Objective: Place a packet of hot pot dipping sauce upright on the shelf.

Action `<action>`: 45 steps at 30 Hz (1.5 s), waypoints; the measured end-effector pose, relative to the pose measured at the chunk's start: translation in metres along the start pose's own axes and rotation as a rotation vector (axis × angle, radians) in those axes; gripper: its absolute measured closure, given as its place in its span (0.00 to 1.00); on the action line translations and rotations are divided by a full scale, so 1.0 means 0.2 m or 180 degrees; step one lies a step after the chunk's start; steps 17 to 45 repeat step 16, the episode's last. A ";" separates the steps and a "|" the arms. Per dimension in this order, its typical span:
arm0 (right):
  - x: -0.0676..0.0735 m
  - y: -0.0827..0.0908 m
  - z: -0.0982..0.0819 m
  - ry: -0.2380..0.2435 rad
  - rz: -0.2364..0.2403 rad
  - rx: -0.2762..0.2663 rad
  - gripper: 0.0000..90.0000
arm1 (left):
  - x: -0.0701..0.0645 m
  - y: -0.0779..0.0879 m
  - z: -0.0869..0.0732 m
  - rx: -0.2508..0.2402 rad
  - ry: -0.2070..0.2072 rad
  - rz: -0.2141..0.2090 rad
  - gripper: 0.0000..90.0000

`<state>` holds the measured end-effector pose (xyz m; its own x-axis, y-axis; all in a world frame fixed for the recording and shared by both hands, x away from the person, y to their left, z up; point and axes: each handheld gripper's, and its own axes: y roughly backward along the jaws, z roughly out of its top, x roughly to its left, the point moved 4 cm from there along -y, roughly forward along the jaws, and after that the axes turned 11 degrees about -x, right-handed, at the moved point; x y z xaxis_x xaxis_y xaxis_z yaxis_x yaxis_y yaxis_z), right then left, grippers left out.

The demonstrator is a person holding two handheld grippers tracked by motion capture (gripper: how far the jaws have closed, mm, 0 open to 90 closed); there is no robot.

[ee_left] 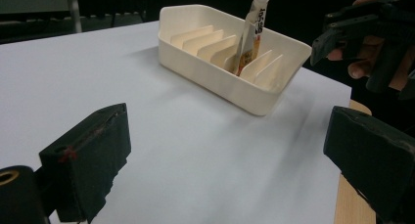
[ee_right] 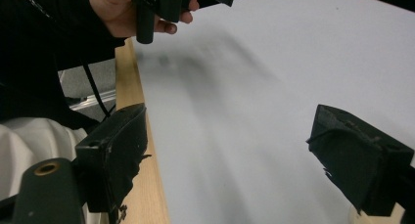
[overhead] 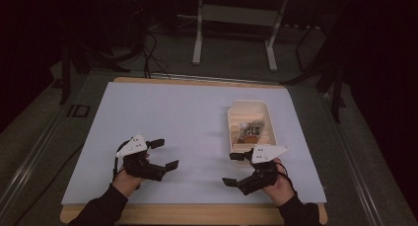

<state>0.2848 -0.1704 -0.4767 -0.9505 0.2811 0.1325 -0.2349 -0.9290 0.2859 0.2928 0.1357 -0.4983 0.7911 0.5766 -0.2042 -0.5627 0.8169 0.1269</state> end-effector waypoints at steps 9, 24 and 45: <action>-0.01 -0.01 -0.04 0.0038 -0.0056 0.0096 0.16 | 0.01 0.00 -0.02 0.0017 0.0009 0.0022 0.04; -0.01 -0.01 -0.05 0.0042 -0.0048 0.0105 0.16 | 0.01 0.00 -0.02 0.0035 -0.0025 0.0028 0.04; -0.01 -0.01 -0.05 0.0042 -0.0048 0.0105 0.16 | 0.01 0.00 -0.02 0.0035 -0.0025 0.0028 0.04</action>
